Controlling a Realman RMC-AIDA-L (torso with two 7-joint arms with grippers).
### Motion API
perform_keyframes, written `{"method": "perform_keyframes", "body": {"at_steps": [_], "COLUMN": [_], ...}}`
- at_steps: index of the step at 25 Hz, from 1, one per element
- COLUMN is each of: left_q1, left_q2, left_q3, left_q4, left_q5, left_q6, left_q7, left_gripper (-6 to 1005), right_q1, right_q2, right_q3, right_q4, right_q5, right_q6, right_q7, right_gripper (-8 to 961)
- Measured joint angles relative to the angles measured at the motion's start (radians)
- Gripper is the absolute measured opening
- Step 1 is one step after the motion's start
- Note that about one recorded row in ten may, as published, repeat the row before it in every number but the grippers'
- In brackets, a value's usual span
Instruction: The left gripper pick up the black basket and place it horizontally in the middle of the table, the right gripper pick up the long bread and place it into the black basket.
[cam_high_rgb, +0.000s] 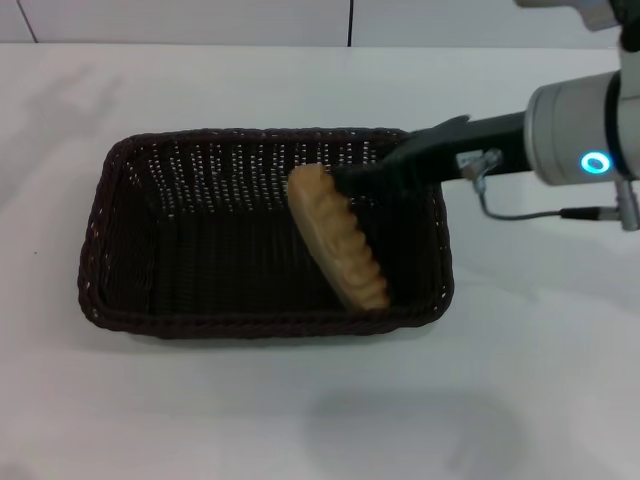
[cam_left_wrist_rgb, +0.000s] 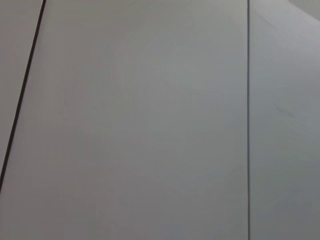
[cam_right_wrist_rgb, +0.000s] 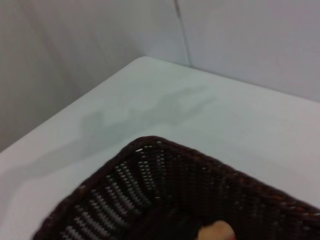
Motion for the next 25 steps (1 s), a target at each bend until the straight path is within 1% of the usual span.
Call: {"method": "perform_keyframes", "body": {"at_steps": [1, 2, 4, 6, 7, 8, 9, 11, 12, 13, 16, 17, 18, 21, 22, 23, 25], "left_q1": [0.0, -0.001, -0.002, -0.006, -0.013, -0.013, -0.016, -0.022, -0.027, -0.027, -0.033, -0.036, -0.036, -0.037, -0.037, -0.037, -0.036], "left_q2": [0.0, 0.0, 0.0, 0.0, 0.0, 0.0, 0.0, -0.002, -0.003, -0.003, -0.004, -0.004, -0.004, -0.005, -0.006, -0.006, -0.006], "left_q3": [0.0, 0.0, 0.001, 0.003, 0.005, 0.005, 0.006, 0.006, 0.006, 0.006, 0.008, 0.009, 0.009, 0.009, 0.009, 0.009, 0.009], "left_q4": [0.005, 0.013, 0.023, 0.044, 0.082, 0.082, 0.102, 0.148, 0.202, 0.202, 0.291, 0.344, 0.344, 0.389, 0.421, 0.421, 0.458], "left_q5": [0.0, 0.0, 0.001, 0.001, 0.001, 0.001, 0.001, 0.0, -0.008, -0.008, -0.034, -0.053, -0.053, -0.062, -0.067, -0.067, -0.078], "left_q6": [0.0, 0.001, 0.004, 0.008, 0.013, 0.013, 0.014, 0.014, 0.015, 0.015, 0.013, 0.008, 0.008, 0.004, 0.001, 0.001, 0.0], "left_q7": [0.001, 0.003, 0.006, 0.015, 0.031, 0.031, 0.04, 0.062, 0.092, 0.092, 0.137, 0.172, 0.172, 0.211, 0.241, 0.241, 0.277], "left_gripper": [473, 473, 473, 473, 473, 473, 473, 473, 473, 473, 473, 473, 473, 473, 473, 473, 473], "right_q1": [-0.003, -0.019, -0.03, -0.067, -0.129, -0.129, -0.146, -0.223, -0.292, -0.292, -0.369, -0.391, -0.391, -0.418, -0.431, -0.431, -0.435], "right_q2": [0.0, 0.0, 0.0, 0.0, 0.001, 0.001, 0.001, 0.004, 0.008, 0.008, 0.014, 0.015, 0.015, 0.017, 0.017, 0.017, 0.017], "right_q3": [0.008, 0.028, 0.037, 0.047, 0.05, 0.05, 0.049, 0.043, 0.04, 0.04, 0.037, 0.035, 0.035, 0.022, 0.016, 0.016, 0.013], "right_q4": [0.006, 0.042, 0.062, 0.115, 0.17, 0.17, 0.182, 0.202, 0.199, 0.199, 0.167, 0.14, 0.14, 0.089, 0.049, 0.049, -0.001], "right_q5": [-0.017, -0.081, -0.11, -0.175, -0.237, -0.237, -0.253, -0.275, -0.279, -0.279, -0.28, -0.281, -0.281, -0.297, -0.3, -0.3, -0.3], "right_q6": [-0.001, -0.014, -0.025, -0.072, -0.162, -0.162, -0.193, -0.333, -0.461, -0.461, -0.636, -0.716, -0.716, -0.854, -0.95, -0.95, -1.041], "right_q7": [0.0, 0.0, -0.001, -0.003, -0.011, -0.011, -0.014, -0.041, -0.07, -0.07, -0.11, -0.126, -0.126, -0.146, -0.152, -0.152, -0.152], "right_gripper": [608, 609, 611, 613, 614, 614, 614, 614, 614, 614, 614, 614, 614, 614, 614, 614, 614]}}
